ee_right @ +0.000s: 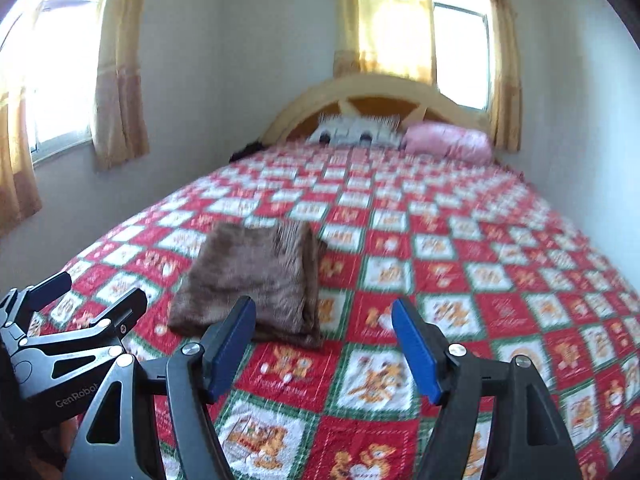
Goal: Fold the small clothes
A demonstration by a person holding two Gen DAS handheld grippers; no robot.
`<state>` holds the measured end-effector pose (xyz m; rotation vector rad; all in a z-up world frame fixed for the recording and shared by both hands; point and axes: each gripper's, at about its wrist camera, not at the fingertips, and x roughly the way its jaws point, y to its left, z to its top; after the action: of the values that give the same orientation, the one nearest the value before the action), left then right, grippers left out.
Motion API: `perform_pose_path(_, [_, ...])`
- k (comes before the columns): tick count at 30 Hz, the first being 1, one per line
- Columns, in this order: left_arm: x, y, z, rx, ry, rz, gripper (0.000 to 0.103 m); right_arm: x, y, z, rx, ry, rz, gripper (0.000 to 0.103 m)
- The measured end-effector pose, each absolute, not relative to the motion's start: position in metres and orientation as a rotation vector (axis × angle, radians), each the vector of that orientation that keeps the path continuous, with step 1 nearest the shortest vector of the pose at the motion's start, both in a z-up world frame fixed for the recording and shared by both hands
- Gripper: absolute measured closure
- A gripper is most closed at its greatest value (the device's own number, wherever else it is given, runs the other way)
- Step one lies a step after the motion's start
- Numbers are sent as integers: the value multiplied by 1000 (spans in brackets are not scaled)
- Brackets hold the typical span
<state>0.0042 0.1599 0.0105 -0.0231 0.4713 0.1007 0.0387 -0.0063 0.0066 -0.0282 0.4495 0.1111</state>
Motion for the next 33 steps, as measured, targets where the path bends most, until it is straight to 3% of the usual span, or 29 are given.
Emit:
perform_pose_path(4, [-12,158,29,-31,401,80,0,13,-5,32,-56,302,57,31])
perform_pose_path(8, [-24,159,46,-71,355,43,0,-16,-4,56,-57,157,40,16])
perform_pose_path(12, [-35,155,57,-75,320,37,0,-37,-4,72,-45,78,71,15])
perform_pose_path(33, [-50,146,70,-16,294,105,0,-46,-24,74,44,98,83,15])
